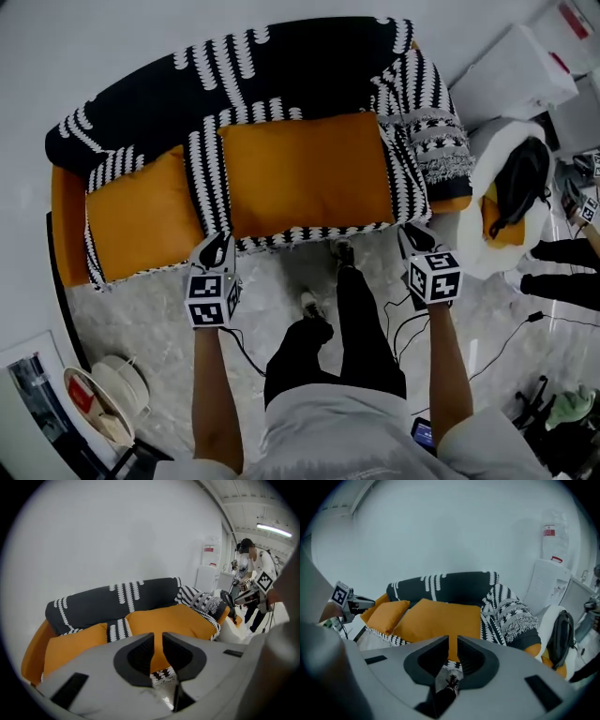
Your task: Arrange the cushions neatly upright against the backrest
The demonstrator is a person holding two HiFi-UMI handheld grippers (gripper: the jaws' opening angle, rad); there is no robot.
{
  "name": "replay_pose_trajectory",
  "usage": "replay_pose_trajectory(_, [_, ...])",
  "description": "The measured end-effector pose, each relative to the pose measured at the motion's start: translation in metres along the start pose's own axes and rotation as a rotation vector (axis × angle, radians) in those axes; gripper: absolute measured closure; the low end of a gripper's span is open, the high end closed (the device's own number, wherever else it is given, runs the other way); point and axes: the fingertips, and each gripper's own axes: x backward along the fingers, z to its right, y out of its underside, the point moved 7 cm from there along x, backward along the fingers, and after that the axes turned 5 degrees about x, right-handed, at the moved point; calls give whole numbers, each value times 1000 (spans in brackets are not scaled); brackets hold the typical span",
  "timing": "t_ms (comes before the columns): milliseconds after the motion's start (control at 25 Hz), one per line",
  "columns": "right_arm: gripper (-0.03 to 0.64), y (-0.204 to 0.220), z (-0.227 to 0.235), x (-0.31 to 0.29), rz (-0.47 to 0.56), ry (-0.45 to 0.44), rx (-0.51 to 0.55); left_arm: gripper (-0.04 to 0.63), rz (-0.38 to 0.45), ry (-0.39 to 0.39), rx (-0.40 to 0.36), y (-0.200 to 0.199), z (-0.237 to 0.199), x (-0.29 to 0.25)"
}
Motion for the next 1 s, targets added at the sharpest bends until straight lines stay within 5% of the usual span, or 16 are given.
replay_pose_trajectory(400, [532,75,28,-82,-119,41,-26,471,-154,-5,7,91,-37,-78])
replay_pose_trajectory(760, [472,108,50,-145,-186,63,-21,434,-249,19,-48,137,-50,-132])
replay_pose_trajectory(1000, [466,130,67,-180,-260,95,42,434,-310,-37,-46,164,-56,-153])
